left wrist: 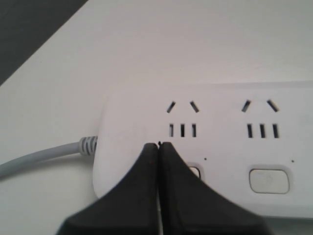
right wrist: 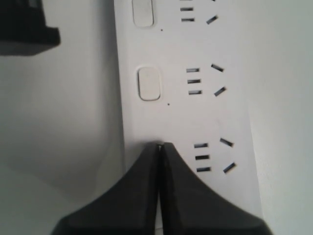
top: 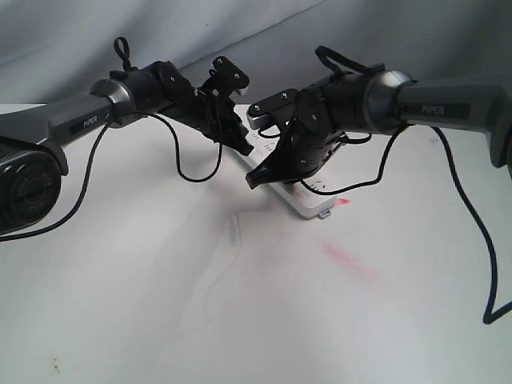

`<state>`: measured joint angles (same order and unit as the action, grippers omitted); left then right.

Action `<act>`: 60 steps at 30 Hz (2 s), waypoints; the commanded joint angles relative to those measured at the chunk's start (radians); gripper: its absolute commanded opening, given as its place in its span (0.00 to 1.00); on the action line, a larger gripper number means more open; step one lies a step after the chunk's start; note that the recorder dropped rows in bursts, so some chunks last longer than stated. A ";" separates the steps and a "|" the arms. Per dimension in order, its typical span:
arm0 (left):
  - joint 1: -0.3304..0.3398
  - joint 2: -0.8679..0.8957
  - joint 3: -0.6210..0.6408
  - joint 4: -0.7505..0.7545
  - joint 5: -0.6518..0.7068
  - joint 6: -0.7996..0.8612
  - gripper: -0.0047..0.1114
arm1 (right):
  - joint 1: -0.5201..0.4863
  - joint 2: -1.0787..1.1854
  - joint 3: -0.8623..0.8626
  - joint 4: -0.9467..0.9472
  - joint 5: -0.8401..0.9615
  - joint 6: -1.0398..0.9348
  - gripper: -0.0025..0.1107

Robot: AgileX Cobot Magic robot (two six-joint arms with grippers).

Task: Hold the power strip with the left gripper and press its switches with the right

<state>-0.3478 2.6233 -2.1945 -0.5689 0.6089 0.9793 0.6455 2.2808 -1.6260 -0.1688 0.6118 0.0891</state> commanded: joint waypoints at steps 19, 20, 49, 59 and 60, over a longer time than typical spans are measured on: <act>0.002 0.004 0.002 0.010 0.022 -0.013 0.04 | 0.044 0.029 0.048 -0.023 0.310 0.017 0.02; 0.002 0.004 0.002 0.010 0.022 -0.013 0.04 | 0.044 0.029 0.048 -0.020 0.303 0.017 0.02; 0.002 0.004 0.002 0.010 0.024 -0.012 0.04 | 0.044 -0.176 0.042 -0.249 0.110 0.145 0.02; 0.002 0.004 0.002 0.010 0.024 -0.012 0.04 | 0.044 -0.143 0.042 -0.099 0.092 0.047 0.02; 0.002 0.004 0.002 0.010 0.024 -0.012 0.04 | 0.044 -0.135 0.042 -0.099 0.088 0.047 0.02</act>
<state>-0.3498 2.6233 -2.1962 -0.5778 0.6160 0.9756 0.6910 2.1283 -1.5863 -0.2886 0.7181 0.1559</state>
